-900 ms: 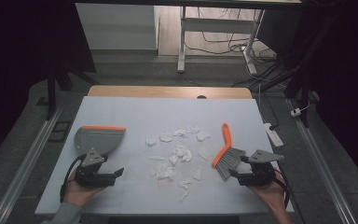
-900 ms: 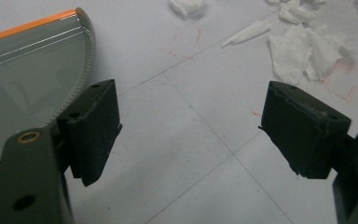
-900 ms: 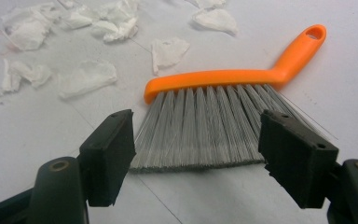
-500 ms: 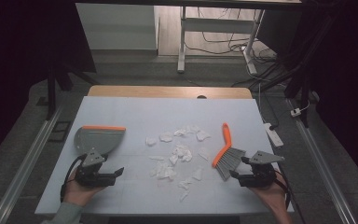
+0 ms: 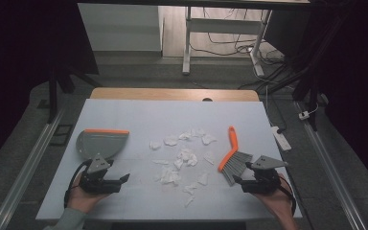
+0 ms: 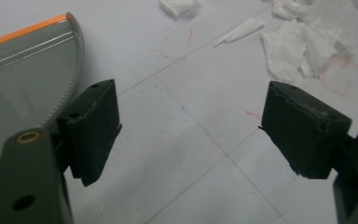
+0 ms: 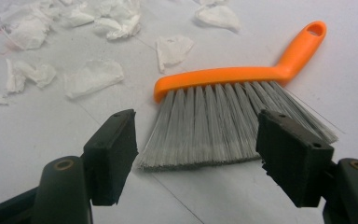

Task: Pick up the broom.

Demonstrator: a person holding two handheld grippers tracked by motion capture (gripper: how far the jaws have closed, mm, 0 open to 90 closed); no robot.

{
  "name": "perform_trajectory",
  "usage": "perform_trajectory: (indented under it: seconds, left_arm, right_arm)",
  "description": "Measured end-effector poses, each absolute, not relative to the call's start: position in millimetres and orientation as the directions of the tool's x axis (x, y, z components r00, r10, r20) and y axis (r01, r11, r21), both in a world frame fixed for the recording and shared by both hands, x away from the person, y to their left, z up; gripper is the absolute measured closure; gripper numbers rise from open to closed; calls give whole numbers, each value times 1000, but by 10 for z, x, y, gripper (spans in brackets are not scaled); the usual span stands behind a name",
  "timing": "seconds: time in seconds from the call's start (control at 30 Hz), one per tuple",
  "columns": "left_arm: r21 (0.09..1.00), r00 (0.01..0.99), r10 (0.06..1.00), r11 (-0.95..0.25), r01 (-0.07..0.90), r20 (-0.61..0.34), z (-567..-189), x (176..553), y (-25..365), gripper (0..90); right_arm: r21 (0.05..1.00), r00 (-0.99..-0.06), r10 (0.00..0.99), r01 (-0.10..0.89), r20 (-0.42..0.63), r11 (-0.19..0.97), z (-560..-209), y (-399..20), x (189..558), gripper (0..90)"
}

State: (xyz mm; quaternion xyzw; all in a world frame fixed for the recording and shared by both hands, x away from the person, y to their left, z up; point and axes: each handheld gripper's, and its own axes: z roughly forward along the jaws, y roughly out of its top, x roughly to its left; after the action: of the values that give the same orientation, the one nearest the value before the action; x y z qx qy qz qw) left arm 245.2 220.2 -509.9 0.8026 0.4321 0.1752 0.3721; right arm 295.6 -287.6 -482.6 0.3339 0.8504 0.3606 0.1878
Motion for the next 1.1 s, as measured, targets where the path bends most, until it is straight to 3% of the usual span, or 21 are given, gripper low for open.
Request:
perform_trajectory:
  seconds: [0.6,0.8,1.1]
  left_arm:
    - [742,571,820,-362,565,-35,-5121,2470,2198,203]
    - [737,577,816,-369,566,-34,-5134,2477,2188,203]
    - [735,579,815,-373,566,-32,-5145,2482,2187,203]
  right_arm:
    - [574,-624,781,626,-37,527,-4552,-2545,3647,318]
    - [503,-513,858,749,26,432,-4558,-2505,4076,335]
    - [362,-393,919,855,-13,371,-4682,-2376,4450,366]
